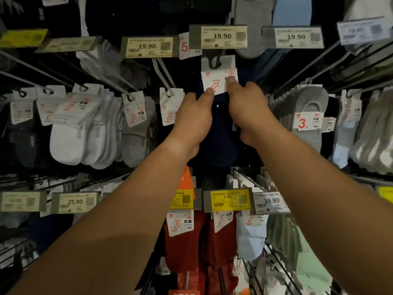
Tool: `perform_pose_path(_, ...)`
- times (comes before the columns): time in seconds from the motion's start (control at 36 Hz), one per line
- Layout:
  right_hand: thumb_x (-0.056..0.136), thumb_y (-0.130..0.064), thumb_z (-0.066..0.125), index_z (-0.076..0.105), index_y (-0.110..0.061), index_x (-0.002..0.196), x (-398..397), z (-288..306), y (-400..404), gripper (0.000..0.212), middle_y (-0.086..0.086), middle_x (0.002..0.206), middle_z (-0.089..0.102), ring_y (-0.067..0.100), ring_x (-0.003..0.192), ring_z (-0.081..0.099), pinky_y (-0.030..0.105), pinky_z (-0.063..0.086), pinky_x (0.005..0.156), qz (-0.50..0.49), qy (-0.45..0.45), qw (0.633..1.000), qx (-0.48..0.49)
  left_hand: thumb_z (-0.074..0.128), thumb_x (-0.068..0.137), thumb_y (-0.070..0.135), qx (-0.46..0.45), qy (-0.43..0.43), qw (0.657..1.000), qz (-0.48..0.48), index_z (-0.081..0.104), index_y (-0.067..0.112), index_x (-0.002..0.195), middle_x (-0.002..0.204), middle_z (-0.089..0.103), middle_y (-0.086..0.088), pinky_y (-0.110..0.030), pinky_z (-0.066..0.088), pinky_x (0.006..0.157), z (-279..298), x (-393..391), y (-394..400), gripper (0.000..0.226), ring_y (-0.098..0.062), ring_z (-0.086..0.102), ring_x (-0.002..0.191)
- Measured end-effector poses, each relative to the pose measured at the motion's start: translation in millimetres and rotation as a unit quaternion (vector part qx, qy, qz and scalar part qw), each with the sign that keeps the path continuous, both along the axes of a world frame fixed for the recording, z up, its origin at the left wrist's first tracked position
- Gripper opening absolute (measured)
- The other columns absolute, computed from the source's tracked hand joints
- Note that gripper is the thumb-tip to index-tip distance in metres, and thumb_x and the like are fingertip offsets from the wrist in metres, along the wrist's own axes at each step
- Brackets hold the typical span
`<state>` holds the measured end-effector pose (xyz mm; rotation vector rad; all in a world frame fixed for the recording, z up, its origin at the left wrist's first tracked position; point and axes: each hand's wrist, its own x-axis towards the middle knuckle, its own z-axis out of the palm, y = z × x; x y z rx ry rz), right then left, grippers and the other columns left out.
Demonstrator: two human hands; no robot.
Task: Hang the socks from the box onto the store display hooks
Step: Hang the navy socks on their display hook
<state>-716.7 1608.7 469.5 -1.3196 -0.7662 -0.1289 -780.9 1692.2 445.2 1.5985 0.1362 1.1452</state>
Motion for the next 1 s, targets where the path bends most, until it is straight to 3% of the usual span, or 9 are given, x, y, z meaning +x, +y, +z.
perform_pose_path(0.11,0.1,-0.042,0.047,0.06,-0.018,0.101,18.6,-8.3,13.9,0.028,0.004,0.105,0.069,0.023,0.097,0.065,0.044,0.054,0.092,0.012,0.024,0.998,-0.05,0.052,0.101,0.04,-0.007,0.062,0.998,0.002,0.057,0.016,0.129,0.118,0.068,-0.004,-0.045,0.054,0.098,-6.9,12.0,13.3,0.038,-0.023,0.066,0.106)
perform_pose_path(0.22,0.103,-0.037,0.041,0.052,-0.004,0.123,35.4,-2.3,38.0,0.04,0.009,0.113,0.062,0.026,0.102,0.06,0.038,0.051,0.094,-0.036,0.022,0.992,-0.118,0.045,0.105,0.043,0.009,0.141,0.988,0.059,0.049,0.01,0.138,0.125,0.059,-0.003,-0.031,0.046,0.089,0.3,31.7,29.6,0.047,-0.02,0.057,0.109)
perform_pose_path(0.39,0.106,-0.037,0.033,0.048,0.0,0.136,56.8,-20.4,60.3,0.05,0.021,0.13,0.058,0.034,0.11,0.059,0.04,0.051,0.091,-0.072,0.015,0.966,-0.246,0.037,0.109,0.037,0.072,0.32,0.938,0.109,0.051,0.001,0.139,0.134,0.057,-0.017,-0.037,0.05,0.094,-3.5,49.2,43.4,0.049,-0.034,0.056,0.12)
perform_pose_path(0.5,0.104,-0.045,0.038,0.054,0.002,0.129,69.0,-35.6,61.1,0.056,0.02,0.124,0.061,0.034,0.11,0.059,0.035,0.047,0.081,-0.09,0.001,0.955,-0.281,0.041,0.109,0.023,0.127,0.42,0.892,0.111,0.059,0.0,0.105,0.117,0.065,-0.023,-0.05,0.059,0.089,-12.0,47.9,44.3,0.03,-0.039,0.067,0.105)
perform_pose_path(0.61,0.098,-0.056,0.045,0.048,0.002,0.133,62.9,-38.9,46.1,0.068,0.019,0.123,0.061,0.035,0.106,0.061,0.043,0.055,0.087,-0.117,-0.025,0.932,-0.343,0.048,0.104,0.025,0.242,0.52,0.806,0.148,0.058,0.004,0.089,0.092,0.07,-0.016,-0.03,0.052,0.054,-8.6,33.3,46.7,0.028,-0.027,0.068,0.07)
perform_pose_path(0.69,0.097,-0.053,0.051,0.041,0.002,0.137,53.0,-39.2,30.8,0.069,0.018,0.126,0.059,0.034,0.111,0.059,0.035,0.049,0.081,-0.165,-0.061,0.916,-0.36,0.053,0.1,0.029,0.364,0.485,0.762,0.229,0.058,0.006,0.099,0.085,0.058,-0.006,-0.029,0.042,0.057,1.1,17.8,43.3,0.023,-0.023,0.057,0.07)
perform_pose_path(0.78,0.098,-0.048,0.052,0.039,0.0,0.137,32.3,-44.8,8.8,0.063,0.019,0.132,0.055,0.035,0.117,0.055,0.032,0.041,0.077,-0.222,-0.096,0.903,-0.356,0.056,0.098,0.034,0.425,0.429,0.765,0.225,0.059,0.011,0.114,0.094,0.053,-0.005,-0.03,0.04,0.064,2.3,7.8,30.8,0.028,-0.022,0.052,0.078)
perform_pose_path(0.92,0.096,-0.05,0.053,0.047,-0.004,0.13,-3.5,-66.3,-43.0,0.058,0.019,0.128,0.058,0.036,0.114,0.056,0.031,0.036,0.075,-0.311,-0.096,0.876,-0.356,0.052,0.097,0.031,0.492,0.351,0.785,0.137,0.05,0.015,0.079,0.085,0.052,-0.004,-0.029,0.034,0.053,-18.8,2.6,-14.2,0.024,-0.02,0.049,0.068)
perform_pose_path(1.0,0.096,-0.049,0.053,0.049,-0.004,0.125,-29.2,-82.0,-89.6,0.053,0.019,0.122,0.06,0.035,0.106,0.057,0.032,0.036,0.072,-0.36,-0.061,0.849,-0.383,0.053,0.096,0.03,0.51,0.327,0.794,0.053,0.053,0.018,0.077,0.084,0.056,-0.003,-0.028,0.033,0.052,-37.9,0.7,-49.7,0.023,-0.019,0.05,0.067)
